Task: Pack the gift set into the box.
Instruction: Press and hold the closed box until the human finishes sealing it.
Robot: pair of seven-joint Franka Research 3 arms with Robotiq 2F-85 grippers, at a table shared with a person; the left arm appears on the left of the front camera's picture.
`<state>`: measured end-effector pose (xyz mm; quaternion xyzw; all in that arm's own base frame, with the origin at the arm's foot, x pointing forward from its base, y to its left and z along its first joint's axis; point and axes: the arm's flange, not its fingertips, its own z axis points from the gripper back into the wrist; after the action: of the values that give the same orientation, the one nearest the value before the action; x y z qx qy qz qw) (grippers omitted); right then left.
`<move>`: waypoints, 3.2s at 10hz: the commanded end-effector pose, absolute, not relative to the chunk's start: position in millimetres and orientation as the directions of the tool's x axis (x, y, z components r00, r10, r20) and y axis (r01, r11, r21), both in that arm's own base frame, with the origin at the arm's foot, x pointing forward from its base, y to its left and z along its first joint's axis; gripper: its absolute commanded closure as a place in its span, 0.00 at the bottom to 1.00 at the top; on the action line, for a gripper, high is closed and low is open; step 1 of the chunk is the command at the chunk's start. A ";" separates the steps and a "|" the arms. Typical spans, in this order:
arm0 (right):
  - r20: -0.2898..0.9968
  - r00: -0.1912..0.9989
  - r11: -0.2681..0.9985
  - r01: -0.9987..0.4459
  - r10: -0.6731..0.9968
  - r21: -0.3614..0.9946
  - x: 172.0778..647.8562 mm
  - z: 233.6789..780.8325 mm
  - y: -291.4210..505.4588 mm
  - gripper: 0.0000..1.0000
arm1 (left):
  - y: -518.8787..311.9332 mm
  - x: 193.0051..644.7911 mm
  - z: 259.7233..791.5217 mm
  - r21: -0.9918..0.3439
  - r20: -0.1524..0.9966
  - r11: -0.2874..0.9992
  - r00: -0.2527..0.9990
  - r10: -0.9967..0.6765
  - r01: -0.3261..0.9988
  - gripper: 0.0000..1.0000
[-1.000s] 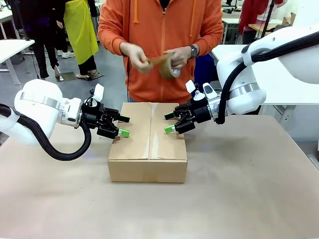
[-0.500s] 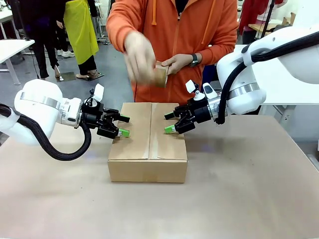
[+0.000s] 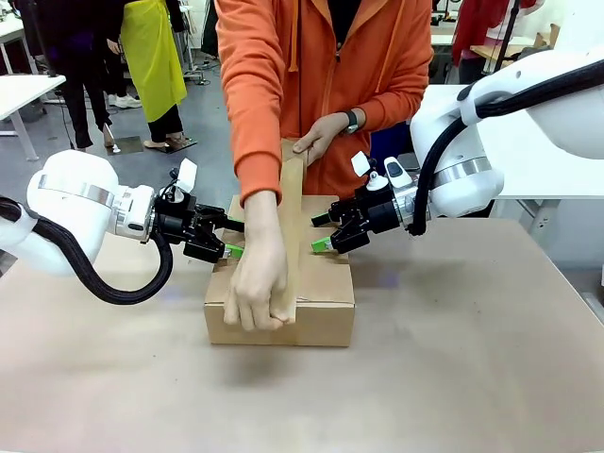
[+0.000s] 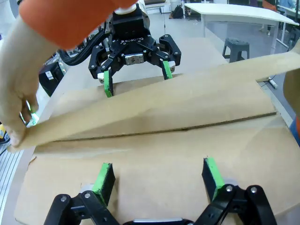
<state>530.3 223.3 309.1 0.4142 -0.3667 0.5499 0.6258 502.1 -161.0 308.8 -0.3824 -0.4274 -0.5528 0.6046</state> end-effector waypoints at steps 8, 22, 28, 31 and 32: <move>0.912 0.126 0.054 -0.992 0.390 0.114 529.4 306.4 222.9 0.00 | -160.9 501.2 306.7 0.019 0.938 0.094 0.015 -0.346 0.995 0.00; 0.912 0.126 0.054 -0.992 0.390 0.114 529.4 306.4 222.9 0.00 | -160.9 501.2 306.7 0.019 0.938 0.094 0.015 -0.346 0.995 0.00; 0.912 0.126 0.054 -0.992 0.390 0.114 529.4 306.4 222.9 0.00 | -160.9 501.2 306.7 0.019 0.938 0.094 0.015 -0.346 0.995 0.00; 0.912 0.126 0.054 -0.992 0.390 0.114 529.4 306.4 222.9 0.00 | -160.9 501.2 306.7 0.019 0.938 0.094 0.015 -0.346 0.995 0.00; 0.912 0.126 0.054 -0.992 0.390 0.114 529.4 306.4 222.9 0.00 | -160.9 501.2 306.7 0.019 0.938 0.094 0.015 -0.346 0.995 0.00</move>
<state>530.3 223.3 308.9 0.4146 -0.3665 0.5498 0.6256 502.4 -161.2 308.9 -0.3824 -0.4275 -0.5529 0.6044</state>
